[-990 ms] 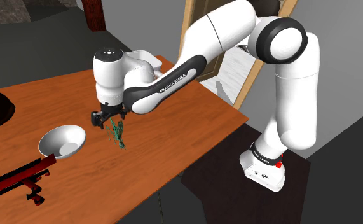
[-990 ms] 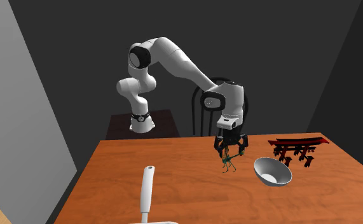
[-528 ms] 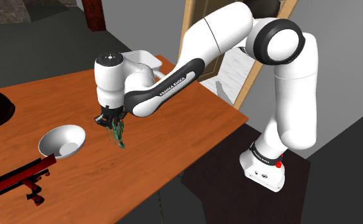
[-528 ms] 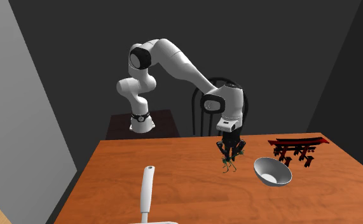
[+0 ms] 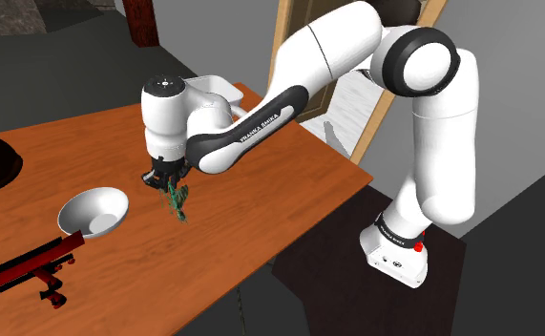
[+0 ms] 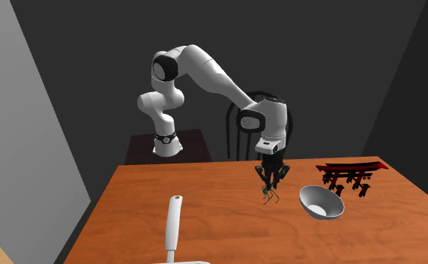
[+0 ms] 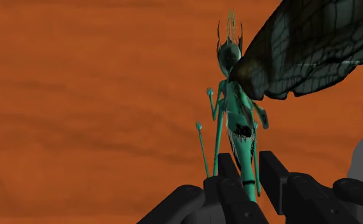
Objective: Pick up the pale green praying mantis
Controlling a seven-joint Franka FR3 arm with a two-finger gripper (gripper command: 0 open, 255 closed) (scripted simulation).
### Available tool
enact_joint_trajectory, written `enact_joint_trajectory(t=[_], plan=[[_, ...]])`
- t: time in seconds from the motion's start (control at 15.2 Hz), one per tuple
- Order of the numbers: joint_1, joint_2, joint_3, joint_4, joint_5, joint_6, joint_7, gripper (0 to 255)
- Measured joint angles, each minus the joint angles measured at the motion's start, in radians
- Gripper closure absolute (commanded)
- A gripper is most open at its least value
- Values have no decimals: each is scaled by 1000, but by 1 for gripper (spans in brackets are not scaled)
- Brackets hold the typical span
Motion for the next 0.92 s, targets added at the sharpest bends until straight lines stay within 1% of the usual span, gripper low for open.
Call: enact_joint_trajectory(t=[0.92], plan=[[-23,-90,40,51,71,-131,-59,255]])
